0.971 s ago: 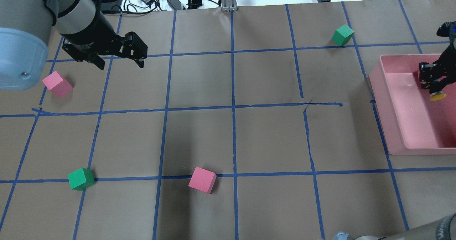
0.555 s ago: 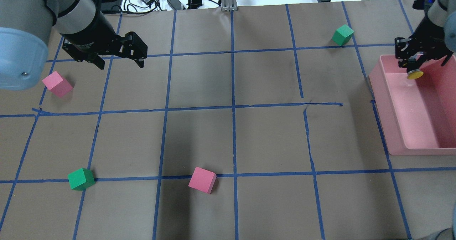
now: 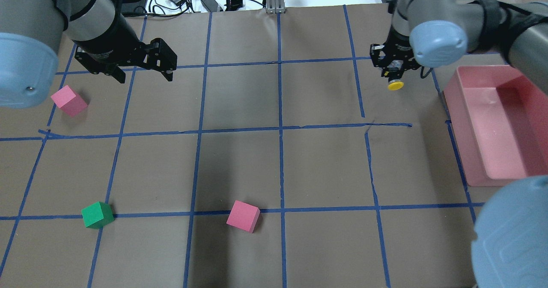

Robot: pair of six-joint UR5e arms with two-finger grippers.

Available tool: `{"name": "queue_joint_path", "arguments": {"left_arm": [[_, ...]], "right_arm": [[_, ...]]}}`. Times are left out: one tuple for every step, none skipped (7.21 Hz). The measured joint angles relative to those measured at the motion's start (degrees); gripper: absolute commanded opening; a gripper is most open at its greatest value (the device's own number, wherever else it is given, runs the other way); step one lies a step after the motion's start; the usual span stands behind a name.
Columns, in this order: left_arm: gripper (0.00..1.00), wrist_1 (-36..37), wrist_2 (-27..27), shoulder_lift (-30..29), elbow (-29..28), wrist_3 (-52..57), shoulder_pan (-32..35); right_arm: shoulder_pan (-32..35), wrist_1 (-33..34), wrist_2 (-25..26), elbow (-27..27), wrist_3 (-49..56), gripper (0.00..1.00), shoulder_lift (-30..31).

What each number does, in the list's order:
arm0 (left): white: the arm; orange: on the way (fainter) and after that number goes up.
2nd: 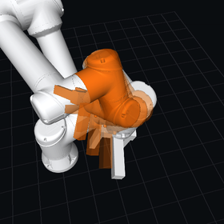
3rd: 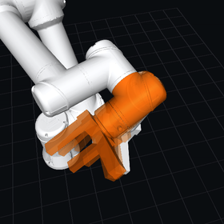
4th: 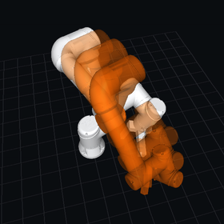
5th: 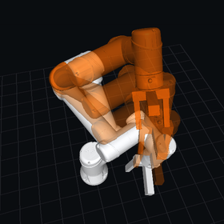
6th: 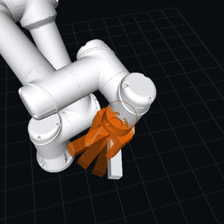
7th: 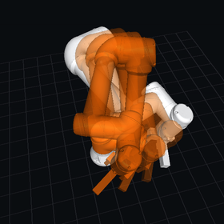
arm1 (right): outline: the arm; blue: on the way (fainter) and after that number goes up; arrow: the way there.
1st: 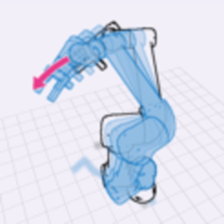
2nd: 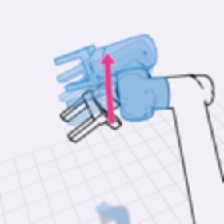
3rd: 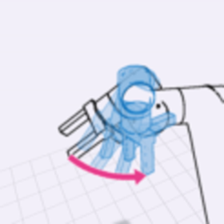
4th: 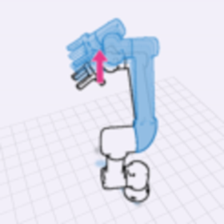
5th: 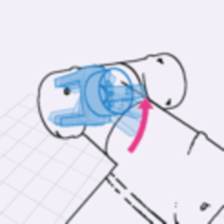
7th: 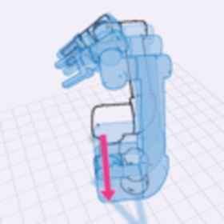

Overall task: Align button upright
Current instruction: 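Lift the button out of the tray and carry it toward the table center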

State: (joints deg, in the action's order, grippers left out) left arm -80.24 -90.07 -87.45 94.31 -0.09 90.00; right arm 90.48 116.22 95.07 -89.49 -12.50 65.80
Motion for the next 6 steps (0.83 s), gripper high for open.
{"name": "queue_joint_path", "arguments": {"left_arm": [[1.0, 0.0, 0.03, 0.0, 0.0, 0.0, 0.0], [1.0, 0.0, 0.12, -0.05, 0.0, 0.0, 0.0], [1.0, 0.0, 0.17, -0.14, -0.05, 0.0, 0.0], [1.0, 0.0, 0.07, -0.3, -0.39, 0.0, 0.0], [1.0, 0.0, -0.15, -0.71, -1.12, 0.14, 0.0], [1.0, 1.42, -0.28, -1.5, -1.91, 0.34, -0.01]], "right_arm": [[4.9, 0.64, -0.22, 3.49, -4.6, 0.0, -3.75], [9.15, 0.9, -0.6, 7.52, -9.63, 0.0, -7.59], [12.15, 1.02, -1.13, 10.88, -13.12, 0.0, -10.85], [14.26, 1.15, -1.91, 13.38, -15.88, 0.0, -13.11], [15.79, 1.25, -2.87, 15.3, -18.0, 0.0, -14.7], [17.11, 1.67, -3.46, 16.76, -19.7, 0.0, -16.27]]}}
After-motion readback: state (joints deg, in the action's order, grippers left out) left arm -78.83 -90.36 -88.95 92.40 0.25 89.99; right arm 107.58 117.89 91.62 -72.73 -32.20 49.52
